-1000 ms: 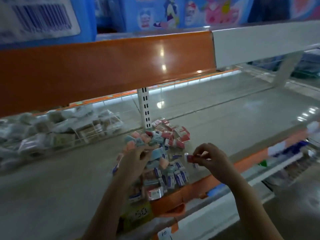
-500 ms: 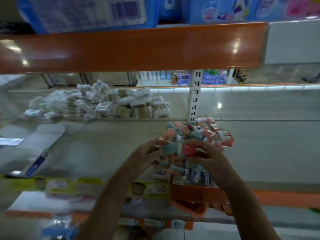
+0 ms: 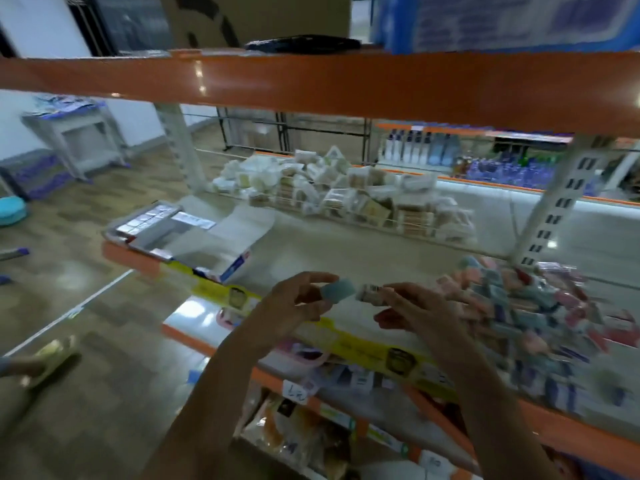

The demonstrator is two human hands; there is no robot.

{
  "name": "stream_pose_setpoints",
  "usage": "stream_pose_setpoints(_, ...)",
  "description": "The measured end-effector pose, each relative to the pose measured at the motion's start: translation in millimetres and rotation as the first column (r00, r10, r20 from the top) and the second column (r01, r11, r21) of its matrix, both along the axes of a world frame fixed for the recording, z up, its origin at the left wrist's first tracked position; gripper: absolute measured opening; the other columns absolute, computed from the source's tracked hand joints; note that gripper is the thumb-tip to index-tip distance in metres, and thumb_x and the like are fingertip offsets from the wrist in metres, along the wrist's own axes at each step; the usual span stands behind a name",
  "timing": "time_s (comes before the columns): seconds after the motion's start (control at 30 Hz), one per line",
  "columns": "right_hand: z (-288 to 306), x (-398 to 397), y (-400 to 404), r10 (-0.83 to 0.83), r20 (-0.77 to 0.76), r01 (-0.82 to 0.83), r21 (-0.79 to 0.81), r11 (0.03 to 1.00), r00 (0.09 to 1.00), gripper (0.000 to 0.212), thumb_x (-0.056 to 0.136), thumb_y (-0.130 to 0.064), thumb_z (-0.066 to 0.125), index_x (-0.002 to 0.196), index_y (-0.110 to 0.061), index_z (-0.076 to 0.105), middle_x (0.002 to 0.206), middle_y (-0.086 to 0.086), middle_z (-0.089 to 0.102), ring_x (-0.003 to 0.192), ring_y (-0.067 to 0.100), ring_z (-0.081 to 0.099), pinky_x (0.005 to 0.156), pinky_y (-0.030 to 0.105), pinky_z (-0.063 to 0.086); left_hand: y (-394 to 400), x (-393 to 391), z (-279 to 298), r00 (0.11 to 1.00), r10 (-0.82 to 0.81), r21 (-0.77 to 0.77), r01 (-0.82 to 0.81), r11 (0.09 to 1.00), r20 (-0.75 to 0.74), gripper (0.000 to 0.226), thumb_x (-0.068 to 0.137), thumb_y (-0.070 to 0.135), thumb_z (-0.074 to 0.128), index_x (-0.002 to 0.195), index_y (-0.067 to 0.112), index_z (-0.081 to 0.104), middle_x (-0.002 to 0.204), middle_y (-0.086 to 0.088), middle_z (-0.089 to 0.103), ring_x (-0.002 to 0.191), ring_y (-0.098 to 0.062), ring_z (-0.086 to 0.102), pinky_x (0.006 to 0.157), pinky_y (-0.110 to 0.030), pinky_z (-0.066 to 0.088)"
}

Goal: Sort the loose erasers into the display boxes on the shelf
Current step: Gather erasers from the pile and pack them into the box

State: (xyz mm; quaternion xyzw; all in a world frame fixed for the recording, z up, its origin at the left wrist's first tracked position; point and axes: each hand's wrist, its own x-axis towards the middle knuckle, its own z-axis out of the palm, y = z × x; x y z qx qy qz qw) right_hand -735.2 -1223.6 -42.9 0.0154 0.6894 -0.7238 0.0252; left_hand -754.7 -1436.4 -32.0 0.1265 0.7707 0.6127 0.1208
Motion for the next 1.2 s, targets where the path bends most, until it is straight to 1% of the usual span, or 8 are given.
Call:
stream_pose_setpoints(0.17,-1.0,-11.2,-84.0,-0.028,0.044,0.032,-0.084,0.996,0.999,0.024,0.093,-0.016,0.051,0.077,-0.003,0.063,0.06,0.008,0.067,0.047,0.016,0.06,0.045,0.022,0.05,-85.5,3.3,3.6,0.998,0.059,0.025,-0.059,0.998,-0.01,0.037,0.087,-0.005,0.058,0.105,0.028,0.061,0.086,0.002,0.067,0.078,-0.013,0.059,0.071,-0.028,0.049)
stream_pose_setpoints(0.3,0.9,-18.9,-146.5,-0.014,0.058,0.018,-0.081,0.997,0.998,0.025,0.092,-0.019,0.053,0.073,-0.004,0.061,0.062,0.011,0.065,0.046,0.016,0.058,0.044,0.021,0.048,-151.1,2.8,10.4,0.998,0.057,0.007,-0.057,0.998,-0.013,0.037,0.088,-0.004,0.056,0.109,0.026,0.059,0.091,-0.004,0.067,0.072,-0.003,0.063,0.065,-0.015,0.048)
stream_pose_setpoints(0.53,1.4,-37.7,-240.5,0.002,0.071,0.003,-0.073,0.997,0.997,0.026,0.091,-0.021,0.057,0.068,-0.013,0.067,0.063,0.01,0.066,0.053,0.018,0.059,0.067,0.037,0.05,-242.7,-14.4,9.3,0.995,0.078,-0.081,-0.083,0.993,-0.064,0.038,0.089,-0.001,0.057,0.107,0.032,0.059,0.093,-0.007,0.062,0.081,-0.015,0.055,0.067,-0.021,0.045)
stream_pose_setpoints(0.67,1.8,-56.9,-278.4,0.062,0.073,-0.058,-0.06,0.997,0.995,0.022,0.092,-0.021,0.055,0.076,-0.014,0.068,0.066,0.007,0.067,0.053,0.013,0.06,0.061,0.029,0.05,-279.2,-30.1,5.7,0.992,0.116,-0.06,-0.12,0.991,-0.058,0.038,0.091,-0.001,0.054,0.105,0.034,0.06,0.085,0.012,0.064,0.082,-0.01,0.056,0.071,-0.023,0.047)
stream_pose_setpoints(0.83,9.3,-98.6,-318.7,0.187,0.09,-0.177,-0.111,0.978,0.978,0.024,0.098,-0.012,0.043,0.082,-0.006,0.059,0.055,0.007,0.064,0.041,0.015,0.055,0.042,0.021,0.047,-316.8,-59.9,1.0,0.988,0.14,-0.082,-0.145,0.986,-0.058,0.035,0.093,0.003,0.053,0.106,0.035,0.058,0.095,0.001,0.062,0.086,-0.017,0.056,0.075,-0.024,0.049)
stream_pose_setpoints(0.97,10.9,-147.8,-349.0,0.307,0.068,-0.303,-0.056,0.951,0.949,0.023,0.099,-0.014,0.038,0.091,-0.006,0.057,0.063,0.007,0.067,0.046,0.013,0.056,0.045,0.021,0.045,-350.5,-95.3,-0.9,0.989,0.13,-0.114,-0.137,0.984,-0.071,0.027,0.093,0.014,0.056,0.11,0.035,0.056,0.112,-0.002,0.06,0.101,-0.024,0.058,0.086,-0.035,0.051)
stream_pose_setpoints(1.07,16.5,-182.8,-370.0,0.38,0.042,-0.382,0.04,0.923,0.924,0.021,0.1,-0.013,0.035,0.093,-0.007,0.054,0.068,0.008,0.064,0.046,0.012,0.051,0.042,0.018,0.037,-369.2,-126.2,3.6,0.986,0.148,-0.121,-0.156,0.98,-0.072,0.028,0.093,0.011,0.055,0.113,0.031,0.055,0.115,-0.006,0.06,0.104,-0.023,0.059,0.081,-0.025,0.05)
stream_pose_setpoints(1.2,23.9,-221.3,-393.6,0.413,-0.007,-0.411,0.059,0.91,0.911,0.014,0.099,-0.01,0.04,0.106,-0.007,0.051,0.07,0.013,0.061,0.047,0.013,0.049,0.04,0.018,0.035,-387.4,-166.9,11.9,0.978,0.193,-0.107,-0.201,0.974,-0.084,0.031,0.09,0.005,0.057,0.108,0.031,0.058,0.097,-0.001,0.065,0.084,-0.013,0.059,0.07,-0.018,0.048)
